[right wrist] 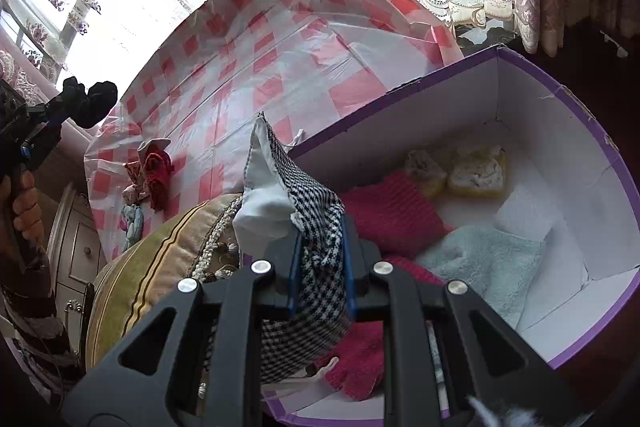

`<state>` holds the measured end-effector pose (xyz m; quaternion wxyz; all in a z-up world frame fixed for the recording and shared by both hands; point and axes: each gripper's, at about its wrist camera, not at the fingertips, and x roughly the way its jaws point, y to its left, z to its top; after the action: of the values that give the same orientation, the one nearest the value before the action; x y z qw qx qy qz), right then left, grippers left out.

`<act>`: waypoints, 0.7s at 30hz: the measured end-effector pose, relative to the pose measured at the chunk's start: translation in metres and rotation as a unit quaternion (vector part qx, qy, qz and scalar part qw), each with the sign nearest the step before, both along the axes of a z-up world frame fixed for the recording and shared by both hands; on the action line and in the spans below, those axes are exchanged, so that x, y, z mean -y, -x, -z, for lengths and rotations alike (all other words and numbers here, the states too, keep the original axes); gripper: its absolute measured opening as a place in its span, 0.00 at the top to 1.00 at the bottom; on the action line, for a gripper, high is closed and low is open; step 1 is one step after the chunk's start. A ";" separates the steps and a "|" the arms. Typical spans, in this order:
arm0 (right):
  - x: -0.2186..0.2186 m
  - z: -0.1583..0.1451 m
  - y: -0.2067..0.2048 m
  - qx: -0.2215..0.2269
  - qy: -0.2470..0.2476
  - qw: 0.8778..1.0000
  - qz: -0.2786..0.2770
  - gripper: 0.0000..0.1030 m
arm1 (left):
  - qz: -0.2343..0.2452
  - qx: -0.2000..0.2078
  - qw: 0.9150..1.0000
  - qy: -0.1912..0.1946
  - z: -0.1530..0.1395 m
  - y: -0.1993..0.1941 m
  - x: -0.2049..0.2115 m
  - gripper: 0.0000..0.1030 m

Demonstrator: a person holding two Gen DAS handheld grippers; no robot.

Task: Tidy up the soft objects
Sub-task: 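Carry the checked cloth over the box with the right tool while the left tool lifts the black item, then open the right tool to drop the checked cloth while the left tool drops the black item in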

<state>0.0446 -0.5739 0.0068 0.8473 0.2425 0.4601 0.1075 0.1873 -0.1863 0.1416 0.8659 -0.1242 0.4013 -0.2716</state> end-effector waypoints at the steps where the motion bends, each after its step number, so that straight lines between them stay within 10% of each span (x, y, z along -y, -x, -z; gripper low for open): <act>1: 0.003 0.005 0.000 -0.006 0.002 1.000 0.005 0.80 | 0.009 -0.001 1.000 -0.002 0.000 0.001 0.009 0.82; 12: 0.046 0.035 -0.002 -0.041 0.017 0.997 0.067 0.80 | 0.108 -0.021 0.994 -0.027 0.011 0.014 0.108 0.82; 21: 0.050 0.061 -0.003 -0.094 0.064 0.992 0.047 0.37 | 0.172 -0.036 0.983 -0.049 0.024 0.020 0.182 0.82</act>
<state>0.0480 -0.6243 -0.0545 0.8181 0.2184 0.5318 0.0145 0.1669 -0.3684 0.1173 0.7964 -0.0203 0.4601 -0.3919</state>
